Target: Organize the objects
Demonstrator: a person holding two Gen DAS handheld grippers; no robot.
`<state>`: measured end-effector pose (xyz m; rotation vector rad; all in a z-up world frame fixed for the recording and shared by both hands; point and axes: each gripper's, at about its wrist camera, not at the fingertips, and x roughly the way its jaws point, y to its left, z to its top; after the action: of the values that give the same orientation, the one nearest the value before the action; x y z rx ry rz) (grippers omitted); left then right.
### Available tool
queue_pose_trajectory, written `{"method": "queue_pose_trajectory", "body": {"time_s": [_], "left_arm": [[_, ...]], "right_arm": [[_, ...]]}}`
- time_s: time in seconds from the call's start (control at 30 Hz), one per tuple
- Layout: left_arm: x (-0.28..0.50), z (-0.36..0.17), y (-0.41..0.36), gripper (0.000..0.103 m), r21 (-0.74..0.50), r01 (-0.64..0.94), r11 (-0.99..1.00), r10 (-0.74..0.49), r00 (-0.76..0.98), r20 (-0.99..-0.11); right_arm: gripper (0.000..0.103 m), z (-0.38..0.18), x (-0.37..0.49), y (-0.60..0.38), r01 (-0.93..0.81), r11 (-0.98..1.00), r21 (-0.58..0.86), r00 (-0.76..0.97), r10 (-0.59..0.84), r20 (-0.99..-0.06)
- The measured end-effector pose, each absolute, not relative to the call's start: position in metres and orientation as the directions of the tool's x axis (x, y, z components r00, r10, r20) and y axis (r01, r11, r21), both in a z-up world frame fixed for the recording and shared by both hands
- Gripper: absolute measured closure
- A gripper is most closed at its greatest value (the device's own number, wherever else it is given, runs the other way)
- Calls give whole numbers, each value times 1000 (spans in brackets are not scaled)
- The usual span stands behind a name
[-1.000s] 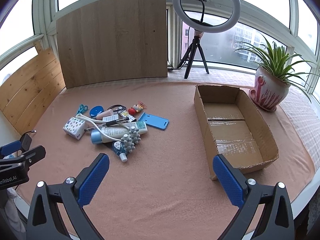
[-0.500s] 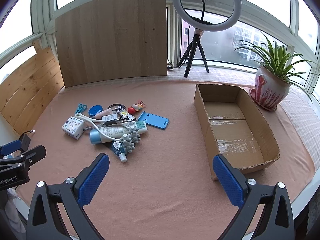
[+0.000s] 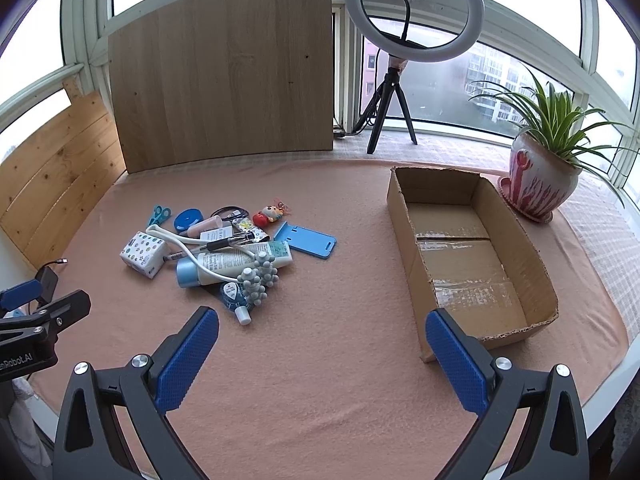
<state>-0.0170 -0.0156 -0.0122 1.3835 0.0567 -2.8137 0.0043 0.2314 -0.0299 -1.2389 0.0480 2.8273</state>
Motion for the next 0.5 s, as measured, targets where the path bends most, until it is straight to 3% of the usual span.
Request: {"method": "queue_pose_trajectory", "body": {"time_s": [0.5], "left_arm": [[-21,-16,-17,0,-31,21,-999,12,-604,-797]], "right_arm": [[1,-31,3,232,-62,-998,11,-674,34,-738]]}}
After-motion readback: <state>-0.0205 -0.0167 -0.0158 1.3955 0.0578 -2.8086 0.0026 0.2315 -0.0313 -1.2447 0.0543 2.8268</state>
